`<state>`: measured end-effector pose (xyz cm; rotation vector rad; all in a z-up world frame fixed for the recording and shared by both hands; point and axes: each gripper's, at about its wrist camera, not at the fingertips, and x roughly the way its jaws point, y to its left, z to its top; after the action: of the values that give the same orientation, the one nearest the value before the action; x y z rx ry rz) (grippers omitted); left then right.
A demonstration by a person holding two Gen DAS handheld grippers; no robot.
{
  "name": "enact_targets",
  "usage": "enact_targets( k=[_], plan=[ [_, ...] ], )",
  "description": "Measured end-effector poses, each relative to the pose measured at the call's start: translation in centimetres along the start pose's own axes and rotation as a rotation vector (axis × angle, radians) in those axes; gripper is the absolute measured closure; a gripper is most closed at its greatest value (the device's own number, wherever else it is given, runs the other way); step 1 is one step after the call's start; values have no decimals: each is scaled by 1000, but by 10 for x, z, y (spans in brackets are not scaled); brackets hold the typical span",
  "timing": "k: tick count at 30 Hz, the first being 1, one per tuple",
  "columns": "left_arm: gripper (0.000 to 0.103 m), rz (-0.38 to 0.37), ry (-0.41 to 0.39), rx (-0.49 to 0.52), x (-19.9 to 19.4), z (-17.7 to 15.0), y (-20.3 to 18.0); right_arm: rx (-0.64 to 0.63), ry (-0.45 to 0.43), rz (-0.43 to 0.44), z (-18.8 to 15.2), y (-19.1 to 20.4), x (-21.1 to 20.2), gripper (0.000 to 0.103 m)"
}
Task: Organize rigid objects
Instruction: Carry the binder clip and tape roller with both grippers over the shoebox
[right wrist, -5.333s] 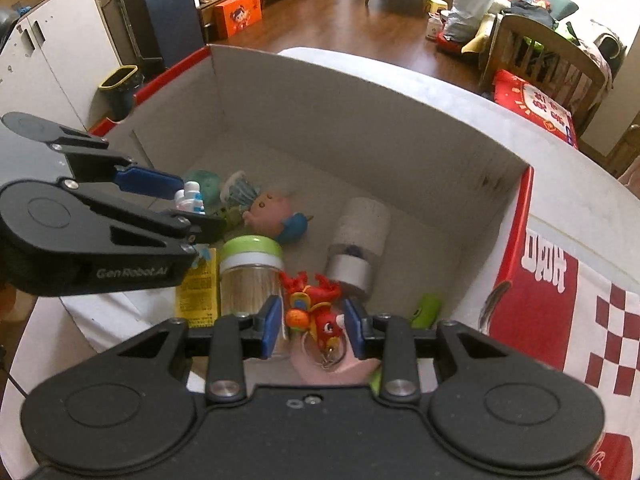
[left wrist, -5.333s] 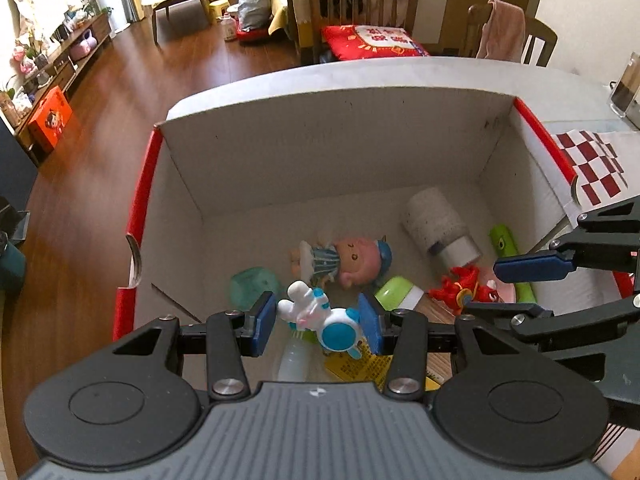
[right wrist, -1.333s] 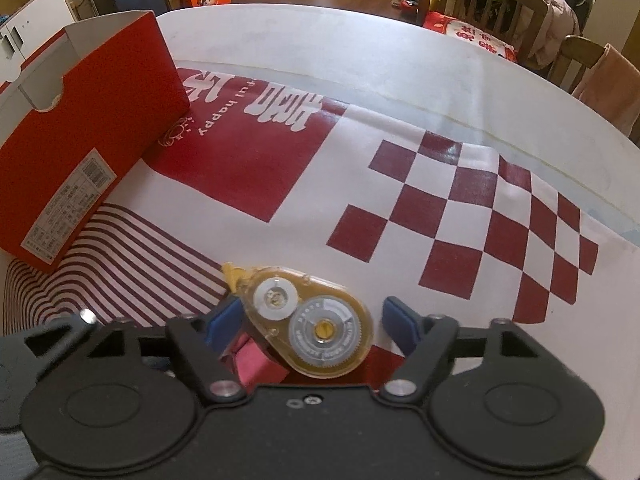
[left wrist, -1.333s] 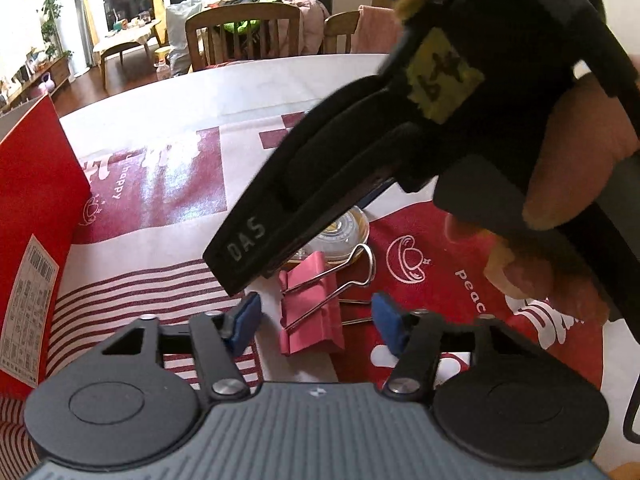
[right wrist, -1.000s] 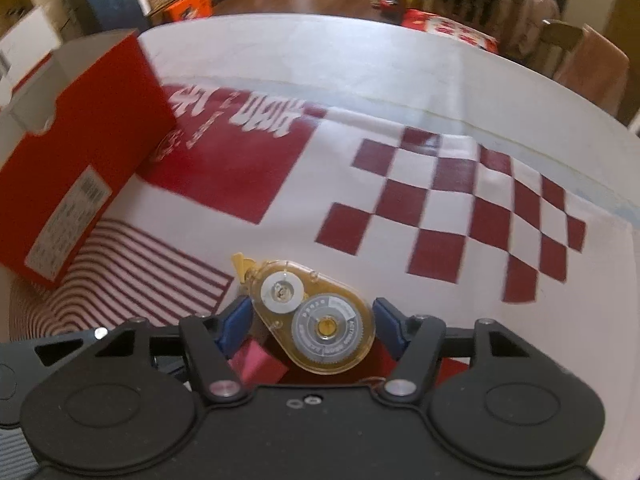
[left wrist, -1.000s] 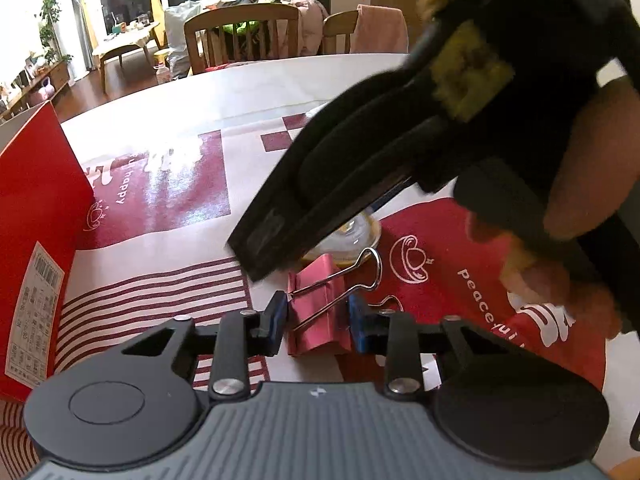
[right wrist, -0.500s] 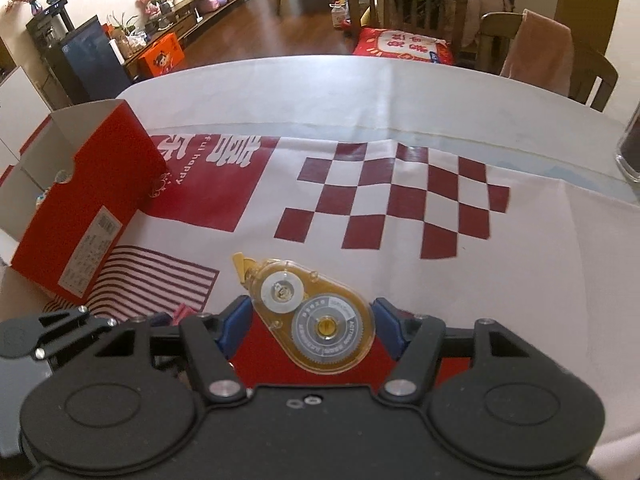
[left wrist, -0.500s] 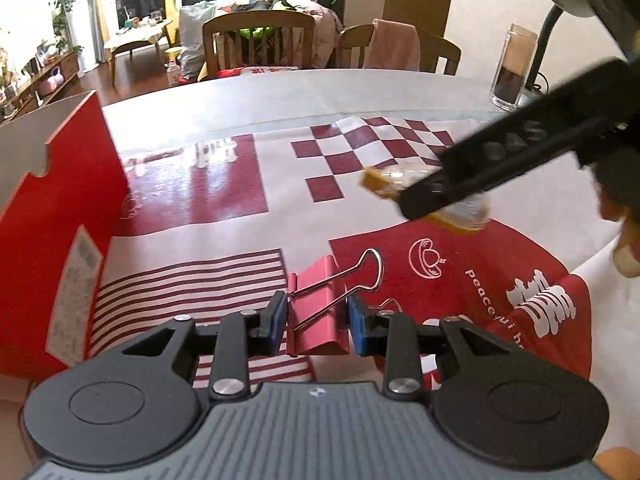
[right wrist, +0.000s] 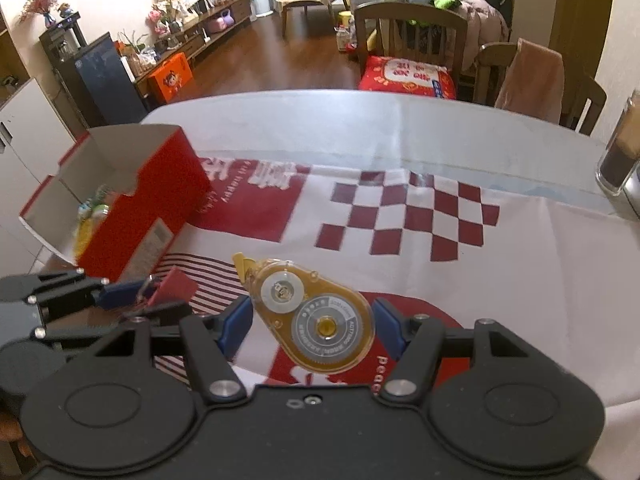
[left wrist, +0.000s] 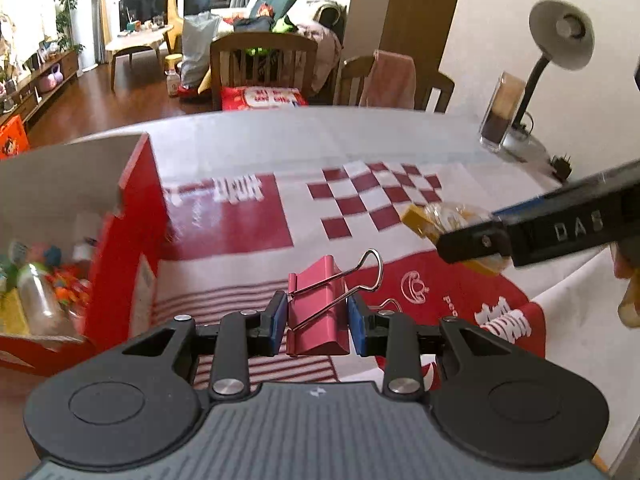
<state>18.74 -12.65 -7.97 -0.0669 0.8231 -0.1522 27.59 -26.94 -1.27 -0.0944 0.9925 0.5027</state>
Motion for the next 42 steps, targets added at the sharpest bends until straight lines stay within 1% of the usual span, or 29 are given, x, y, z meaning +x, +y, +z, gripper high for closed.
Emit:
enact_targets(
  k=[5, 12, 20, 24, 29, 34, 38, 42],
  plan=[
    [71, -15, -40, -14, -25, 12, 24, -13, -33, 0, 7, 25, -13, 38],
    [71, -10, -95, -12, -60, 23, 69, -33, -67, 6, 19, 72, -19, 38],
    [71, 37, -119, -33, -88, 25, 133, -89, -89, 21, 36, 137, -9, 38],
    [71, 65, -121, -48, -98, 24, 169, -111, -86, 23, 46, 165, 4, 38],
    [71, 97, -121, -56, -104, 23, 209, -135, -75, 25, 54, 198, 21, 38],
    [71, 132, -118, -40, -99, 31, 240, -163, -56, 15, 63, 227, 45, 38],
    [71, 163, -111, -29, -89, 40, 265, -187, -35, 0, 68, 244, 65, 38],
    [71, 190, -82, -16, -71, 48, 287, -200, -11, -10, 72, 256, 86, 38]
  ],
)
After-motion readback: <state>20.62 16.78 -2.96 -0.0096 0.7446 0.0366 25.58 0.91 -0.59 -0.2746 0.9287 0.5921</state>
